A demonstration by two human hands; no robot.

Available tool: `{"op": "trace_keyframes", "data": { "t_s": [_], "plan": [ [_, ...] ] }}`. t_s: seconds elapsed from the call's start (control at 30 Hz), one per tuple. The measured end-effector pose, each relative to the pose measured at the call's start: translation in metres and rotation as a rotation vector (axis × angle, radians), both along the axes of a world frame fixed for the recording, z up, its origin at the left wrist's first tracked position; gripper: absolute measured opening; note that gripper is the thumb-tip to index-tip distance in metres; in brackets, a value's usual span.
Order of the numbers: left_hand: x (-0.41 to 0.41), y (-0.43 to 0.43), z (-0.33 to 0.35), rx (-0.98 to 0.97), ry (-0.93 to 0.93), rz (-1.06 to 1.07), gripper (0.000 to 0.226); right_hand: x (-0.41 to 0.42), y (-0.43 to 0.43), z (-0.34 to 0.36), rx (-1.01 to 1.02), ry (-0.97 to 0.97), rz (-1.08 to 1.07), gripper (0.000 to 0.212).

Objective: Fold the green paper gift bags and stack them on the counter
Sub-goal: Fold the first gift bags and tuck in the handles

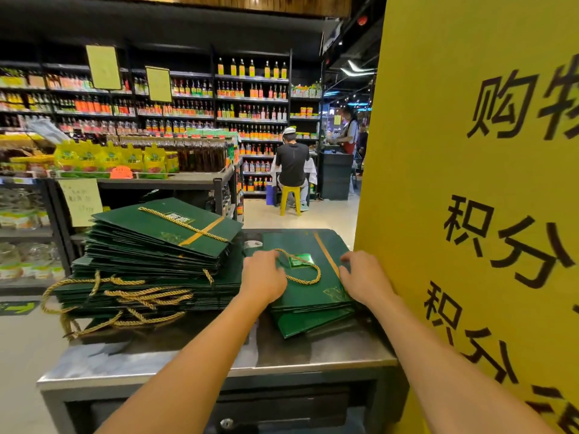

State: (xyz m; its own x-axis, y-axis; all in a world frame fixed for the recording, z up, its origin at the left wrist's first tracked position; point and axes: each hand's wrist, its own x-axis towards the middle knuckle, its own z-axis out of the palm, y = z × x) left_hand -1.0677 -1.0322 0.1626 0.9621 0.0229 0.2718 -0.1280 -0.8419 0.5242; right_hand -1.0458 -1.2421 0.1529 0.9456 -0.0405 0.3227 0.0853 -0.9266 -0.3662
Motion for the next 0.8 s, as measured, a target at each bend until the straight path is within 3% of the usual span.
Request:
{"op": "trace_keyframes", "data": {
  "t_s": [0.17,0.33,0.43,0.57,0.8],
  "plan": [
    [0.017,-0.005,-0.004,0.133,-0.005,-0.105,0.059,0.005,0.011,0.004,-0.114,-0.057,0.079,0.057],
    [0.034,-0.013,-0.019,0.290,0.207,-0.127,0.060,0.027,0.016,-0.004,-0.291,0.195,0.156,0.074],
    [0.038,-0.019,-0.033,0.313,0.283,-0.073,0.063,0.031,0.016,-0.019,-0.268,0.275,0.147,0.075],
    [0.042,-0.022,-0.041,0.229,0.250,-0.049,0.064,0.034,0.019,-0.024,-0.277,0.269,0.109,0.072],
    [0.059,-0.016,-0.030,0.252,0.181,-0.111,0.065,0.036,0.017,-0.024,-0.273,0.252,0.091,0.070]
  ]
}}
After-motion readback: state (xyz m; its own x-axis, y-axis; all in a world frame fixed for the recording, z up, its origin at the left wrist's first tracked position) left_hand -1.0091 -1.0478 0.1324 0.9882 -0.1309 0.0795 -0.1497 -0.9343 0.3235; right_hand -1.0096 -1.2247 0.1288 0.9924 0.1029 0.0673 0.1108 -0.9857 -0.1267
